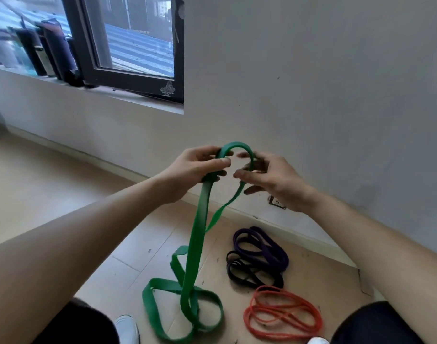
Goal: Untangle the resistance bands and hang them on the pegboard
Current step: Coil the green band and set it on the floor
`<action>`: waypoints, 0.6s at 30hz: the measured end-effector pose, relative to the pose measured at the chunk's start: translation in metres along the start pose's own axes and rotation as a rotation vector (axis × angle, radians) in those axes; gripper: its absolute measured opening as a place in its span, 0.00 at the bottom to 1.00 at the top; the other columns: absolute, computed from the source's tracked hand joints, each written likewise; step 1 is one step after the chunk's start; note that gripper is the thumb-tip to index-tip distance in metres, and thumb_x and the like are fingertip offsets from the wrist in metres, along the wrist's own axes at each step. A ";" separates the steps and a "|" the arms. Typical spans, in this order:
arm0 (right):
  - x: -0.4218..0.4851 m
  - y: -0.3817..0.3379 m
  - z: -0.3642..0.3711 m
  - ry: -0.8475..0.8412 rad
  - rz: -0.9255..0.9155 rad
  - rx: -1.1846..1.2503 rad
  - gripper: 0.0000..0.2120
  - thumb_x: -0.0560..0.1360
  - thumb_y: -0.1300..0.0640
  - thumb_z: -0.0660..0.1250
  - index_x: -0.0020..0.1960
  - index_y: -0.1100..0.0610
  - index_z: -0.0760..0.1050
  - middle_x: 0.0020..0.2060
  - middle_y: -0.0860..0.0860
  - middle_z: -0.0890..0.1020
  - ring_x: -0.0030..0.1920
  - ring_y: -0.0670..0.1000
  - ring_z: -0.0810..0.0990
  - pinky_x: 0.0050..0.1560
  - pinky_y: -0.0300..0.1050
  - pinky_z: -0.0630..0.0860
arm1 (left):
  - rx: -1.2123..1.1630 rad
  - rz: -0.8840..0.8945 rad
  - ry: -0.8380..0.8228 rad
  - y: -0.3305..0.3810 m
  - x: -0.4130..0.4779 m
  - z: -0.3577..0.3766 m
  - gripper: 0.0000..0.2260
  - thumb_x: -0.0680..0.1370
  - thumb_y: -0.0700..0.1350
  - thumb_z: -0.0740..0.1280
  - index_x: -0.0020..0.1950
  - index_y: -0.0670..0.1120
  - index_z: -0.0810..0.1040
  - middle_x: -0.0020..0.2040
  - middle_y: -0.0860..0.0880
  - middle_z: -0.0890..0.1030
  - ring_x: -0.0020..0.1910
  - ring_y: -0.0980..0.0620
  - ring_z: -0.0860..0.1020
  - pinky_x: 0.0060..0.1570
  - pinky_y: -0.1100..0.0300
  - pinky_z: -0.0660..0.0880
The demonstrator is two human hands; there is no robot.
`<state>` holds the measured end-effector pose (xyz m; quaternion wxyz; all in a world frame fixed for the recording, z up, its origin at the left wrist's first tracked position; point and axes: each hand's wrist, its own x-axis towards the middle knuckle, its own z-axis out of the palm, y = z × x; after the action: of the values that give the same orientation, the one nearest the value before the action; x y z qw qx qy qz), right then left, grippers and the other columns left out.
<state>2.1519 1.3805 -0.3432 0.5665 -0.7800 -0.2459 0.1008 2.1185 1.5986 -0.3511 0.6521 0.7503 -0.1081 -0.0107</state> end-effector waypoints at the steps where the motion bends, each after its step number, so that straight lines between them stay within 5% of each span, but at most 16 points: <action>1: 0.000 -0.004 -0.002 0.032 -0.023 0.032 0.21 0.76 0.60 0.73 0.68 0.53 0.74 0.53 0.60 0.84 0.52 0.56 0.86 0.49 0.50 0.84 | -0.007 0.003 0.011 0.001 0.001 0.001 0.22 0.74 0.51 0.71 0.66 0.44 0.80 0.60 0.42 0.83 0.59 0.44 0.83 0.61 0.48 0.80; 6: -0.007 -0.013 -0.003 0.048 -0.103 0.105 0.30 0.79 0.63 0.69 0.77 0.49 0.66 0.51 0.56 0.80 0.49 0.58 0.87 0.49 0.52 0.84 | 0.034 -0.005 -0.078 -0.001 -0.003 0.007 0.24 0.75 0.53 0.69 0.70 0.48 0.77 0.63 0.47 0.83 0.60 0.48 0.83 0.62 0.49 0.79; 13: -0.023 -0.028 -0.012 0.028 -0.207 0.169 0.13 0.81 0.63 0.64 0.64 0.63 0.77 0.45 0.54 0.81 0.50 0.60 0.86 0.52 0.56 0.84 | 0.052 -0.094 -0.280 -0.006 -0.011 0.025 0.24 0.81 0.60 0.62 0.74 0.49 0.72 0.63 0.46 0.83 0.61 0.46 0.82 0.66 0.48 0.76; 18: -0.024 -0.030 -0.025 0.112 -0.243 0.163 0.09 0.82 0.63 0.64 0.61 0.61 0.78 0.49 0.59 0.80 0.52 0.60 0.84 0.50 0.53 0.83 | 0.133 -0.109 -0.320 -0.009 -0.012 0.035 0.18 0.78 0.48 0.72 0.67 0.47 0.77 0.55 0.46 0.85 0.57 0.48 0.84 0.62 0.53 0.77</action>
<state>2.1343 1.3543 -0.3099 0.6489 -0.7003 -0.2975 0.0074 2.1027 1.5676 -0.3665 0.5739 0.7854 -0.1701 -0.1580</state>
